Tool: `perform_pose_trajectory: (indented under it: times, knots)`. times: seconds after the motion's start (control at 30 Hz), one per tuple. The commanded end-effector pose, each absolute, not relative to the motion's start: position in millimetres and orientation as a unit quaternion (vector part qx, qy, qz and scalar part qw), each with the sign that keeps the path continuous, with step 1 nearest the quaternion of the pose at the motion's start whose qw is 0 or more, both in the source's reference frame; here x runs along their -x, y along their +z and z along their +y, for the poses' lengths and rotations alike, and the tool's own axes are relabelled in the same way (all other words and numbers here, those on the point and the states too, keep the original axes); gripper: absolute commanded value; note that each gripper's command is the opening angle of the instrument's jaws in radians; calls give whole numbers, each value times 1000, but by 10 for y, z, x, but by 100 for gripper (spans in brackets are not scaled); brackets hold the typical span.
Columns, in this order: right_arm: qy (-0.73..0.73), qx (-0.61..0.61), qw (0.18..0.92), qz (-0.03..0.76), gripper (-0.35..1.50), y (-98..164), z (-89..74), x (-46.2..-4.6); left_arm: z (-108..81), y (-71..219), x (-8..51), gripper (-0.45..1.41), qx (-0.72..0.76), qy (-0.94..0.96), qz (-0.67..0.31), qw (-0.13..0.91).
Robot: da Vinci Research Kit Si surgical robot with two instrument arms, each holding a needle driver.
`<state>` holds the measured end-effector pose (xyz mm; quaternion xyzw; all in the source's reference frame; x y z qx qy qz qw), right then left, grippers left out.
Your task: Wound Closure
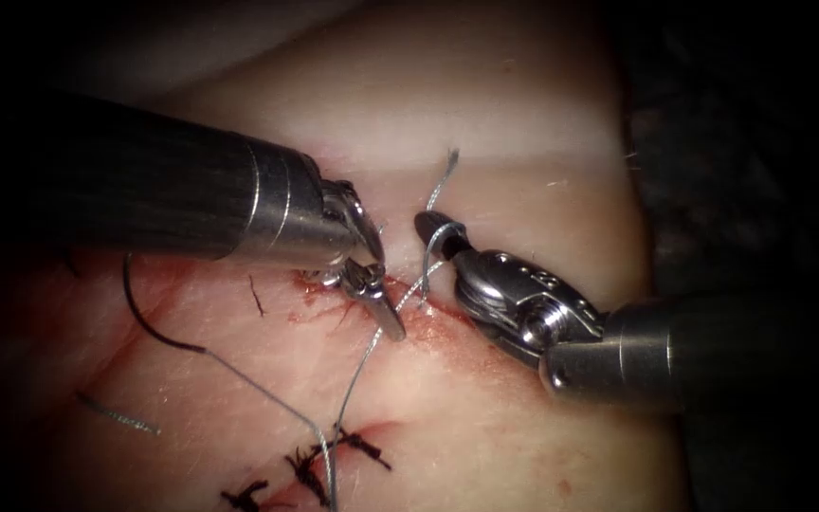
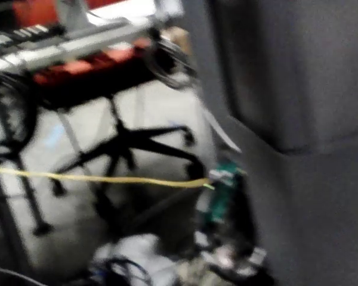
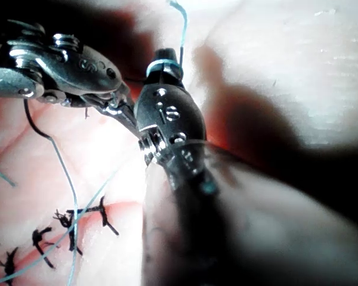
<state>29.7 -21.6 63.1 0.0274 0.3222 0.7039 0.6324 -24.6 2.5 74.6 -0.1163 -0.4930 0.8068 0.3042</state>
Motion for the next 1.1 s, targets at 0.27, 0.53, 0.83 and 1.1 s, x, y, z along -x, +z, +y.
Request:
perform_pose_trajectory:
  times: [0.27,0.53,0.83,1.1]
  knots:
    - [702,-45,633,324,34,646,-219,-305,29,754,257,-45,117,810,-484,309]
    - [704,-46,630,324,59,650,-215,-307,29,756,260,-45,116,809,-484,313]
    - [705,-48,630,323,49,655,-209,-313,30,759,260,-45,113,808,-483,318]
    - [701,-61,633,323,59,650,-213,-319,26,762,256,-45,108,805,-483,326]
